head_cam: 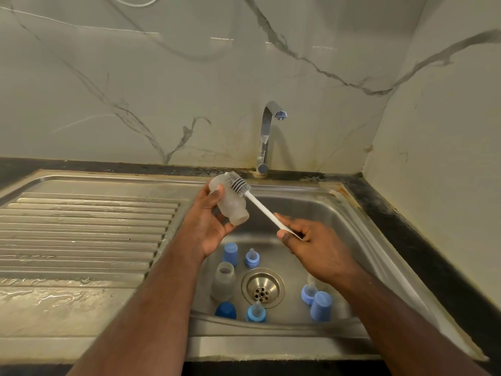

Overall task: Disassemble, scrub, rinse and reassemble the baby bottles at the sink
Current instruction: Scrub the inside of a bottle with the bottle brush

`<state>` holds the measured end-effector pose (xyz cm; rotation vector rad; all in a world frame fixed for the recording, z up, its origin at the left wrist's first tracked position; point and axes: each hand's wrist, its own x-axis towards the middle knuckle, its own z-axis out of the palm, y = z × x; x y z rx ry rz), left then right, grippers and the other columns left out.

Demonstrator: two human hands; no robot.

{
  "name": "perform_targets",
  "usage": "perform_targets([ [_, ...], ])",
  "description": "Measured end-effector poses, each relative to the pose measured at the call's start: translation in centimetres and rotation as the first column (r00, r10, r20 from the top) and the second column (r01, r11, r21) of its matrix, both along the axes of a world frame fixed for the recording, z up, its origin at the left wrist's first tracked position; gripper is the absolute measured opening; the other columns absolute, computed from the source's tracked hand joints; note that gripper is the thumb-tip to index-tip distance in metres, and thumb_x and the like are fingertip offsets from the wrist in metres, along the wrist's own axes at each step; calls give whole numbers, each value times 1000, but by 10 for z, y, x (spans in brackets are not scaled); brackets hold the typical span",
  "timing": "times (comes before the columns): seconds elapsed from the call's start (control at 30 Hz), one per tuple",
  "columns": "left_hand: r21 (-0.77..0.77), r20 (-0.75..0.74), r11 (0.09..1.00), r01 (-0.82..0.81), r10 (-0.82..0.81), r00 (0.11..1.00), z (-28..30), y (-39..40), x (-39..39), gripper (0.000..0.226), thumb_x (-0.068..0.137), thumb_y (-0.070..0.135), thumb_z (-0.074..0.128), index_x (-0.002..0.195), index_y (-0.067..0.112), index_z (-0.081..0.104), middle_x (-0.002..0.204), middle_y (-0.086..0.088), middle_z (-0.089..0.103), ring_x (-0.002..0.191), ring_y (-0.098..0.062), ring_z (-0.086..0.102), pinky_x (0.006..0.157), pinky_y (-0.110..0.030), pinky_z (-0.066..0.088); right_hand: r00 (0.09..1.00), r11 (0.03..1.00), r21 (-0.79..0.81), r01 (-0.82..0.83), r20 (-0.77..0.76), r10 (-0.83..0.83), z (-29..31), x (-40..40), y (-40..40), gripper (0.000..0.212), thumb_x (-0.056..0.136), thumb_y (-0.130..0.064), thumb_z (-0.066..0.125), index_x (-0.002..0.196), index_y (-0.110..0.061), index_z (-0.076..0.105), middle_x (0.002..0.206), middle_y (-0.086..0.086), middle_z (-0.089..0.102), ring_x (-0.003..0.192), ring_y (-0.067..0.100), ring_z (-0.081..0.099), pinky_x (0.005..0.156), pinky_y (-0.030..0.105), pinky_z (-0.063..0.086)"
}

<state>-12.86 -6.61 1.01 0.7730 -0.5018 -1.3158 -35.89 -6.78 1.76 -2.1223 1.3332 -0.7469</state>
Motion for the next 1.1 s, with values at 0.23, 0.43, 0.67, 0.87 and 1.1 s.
perform_targets([
  [0.23, -1, -22, 998, -57, 57, 998, -3, -5, 2, 38, 102, 20, 59, 137, 34, 57, 135, -14, 61, 115, -37, 66, 68, -48, 60, 999, 999, -4, -38, -3, 38, 2, 1, 5, 40, 99, -39, 58, 138, -48, 53, 118, -28, 65, 91, 8, 66, 72, 14, 51],
  [0.43, -4, -55, 994, -107, 107, 993, -4, -7, 5, 37, 100, 22, 61, 135, 34, 60, 138, -13, 56, 118, -41, 62, 70, -51, 61, 999, 1000, -11, 12, -41, -12, 2, -1, -1, 41, 100, -37, 57, 141, -44, 52, 110, -20, 69, 82, 7, 64, 63, 5, 46],
  [0.67, -2, -87, 993, -118, 117, 989, -6, -9, 8, 37, 101, 21, 60, 136, 34, 60, 138, -13, 58, 118, -40, 62, 69, -49, 61, 999, 1000, 15, -20, -31, 21, 0, 0, 2, 40, 99, -39, 58, 138, -47, 53, 102, -22, 70, 83, 7, 66, 69, 10, 52],
  [0.87, 2, -98, 992, -123, 123, 988, -7, -9, 9, 36, 100, 20, 60, 135, 31, 60, 138, -15, 57, 118, -42, 63, 71, -50, 61, 999, 999, -11, -39, 4, 39, 3, -1, 7, 39, 98, -38, 60, 136, -48, 55, 108, -34, 64, 94, 6, 64, 76, 13, 51],
  [1.1, -10, -140, 992, -124, 121, 983, -8, -10, 10, 37, 103, 17, 55, 138, 29, 57, 139, -15, 57, 118, -41, 62, 71, -49, 62, 999, 1000, -3, -21, -48, 21, 1, 5, 6, 40, 100, -39, 57, 138, -47, 52, 113, -25, 67, 87, -2, 63, 66, 9, 47],
])
